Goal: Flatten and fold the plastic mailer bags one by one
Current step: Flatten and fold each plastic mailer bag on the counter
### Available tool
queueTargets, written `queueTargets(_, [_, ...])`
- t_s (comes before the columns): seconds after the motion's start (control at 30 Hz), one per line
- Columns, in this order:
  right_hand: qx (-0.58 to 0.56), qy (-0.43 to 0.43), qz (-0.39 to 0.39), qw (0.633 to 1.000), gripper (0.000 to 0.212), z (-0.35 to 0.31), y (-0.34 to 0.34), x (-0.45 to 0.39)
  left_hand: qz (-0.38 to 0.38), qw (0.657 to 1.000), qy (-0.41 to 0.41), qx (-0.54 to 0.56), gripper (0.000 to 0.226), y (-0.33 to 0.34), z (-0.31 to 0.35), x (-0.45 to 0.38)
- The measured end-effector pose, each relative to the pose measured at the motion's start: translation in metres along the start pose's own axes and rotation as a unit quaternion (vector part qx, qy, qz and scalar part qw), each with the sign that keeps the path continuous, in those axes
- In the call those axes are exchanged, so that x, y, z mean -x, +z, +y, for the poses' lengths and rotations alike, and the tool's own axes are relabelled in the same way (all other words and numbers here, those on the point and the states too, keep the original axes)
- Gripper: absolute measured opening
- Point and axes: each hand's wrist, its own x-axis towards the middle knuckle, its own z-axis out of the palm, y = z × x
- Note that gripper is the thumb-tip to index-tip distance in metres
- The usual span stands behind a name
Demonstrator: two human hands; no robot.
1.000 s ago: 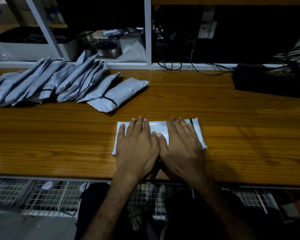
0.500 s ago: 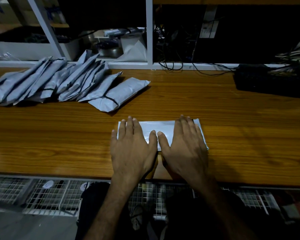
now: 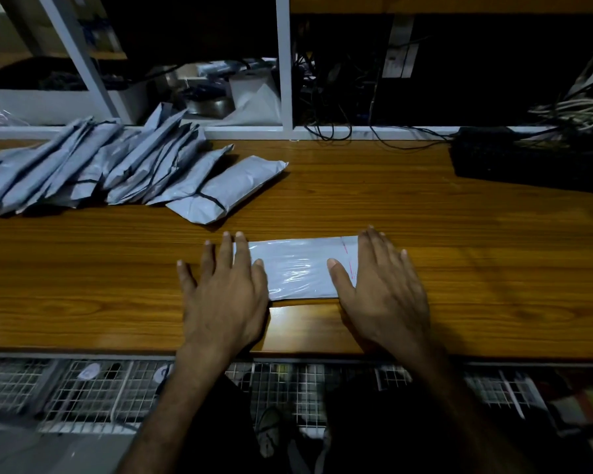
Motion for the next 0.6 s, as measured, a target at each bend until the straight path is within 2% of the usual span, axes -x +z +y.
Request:
queueTargets(0.23, [0.020,-0.029,-0.006,0.999,0.074,0.027,-0.009,-0.001,-0.006,1.000,-0.009,-0.023,0.060,-0.003,-0.020,-0.002])
queueTargets(0.6, [0.004,-0.047,-0.067,0.997,0.061,0.051,-0.023,-0.008,0.014,0.998,-0.036,-0.040,0.067,-0.005,-0.033,0.003])
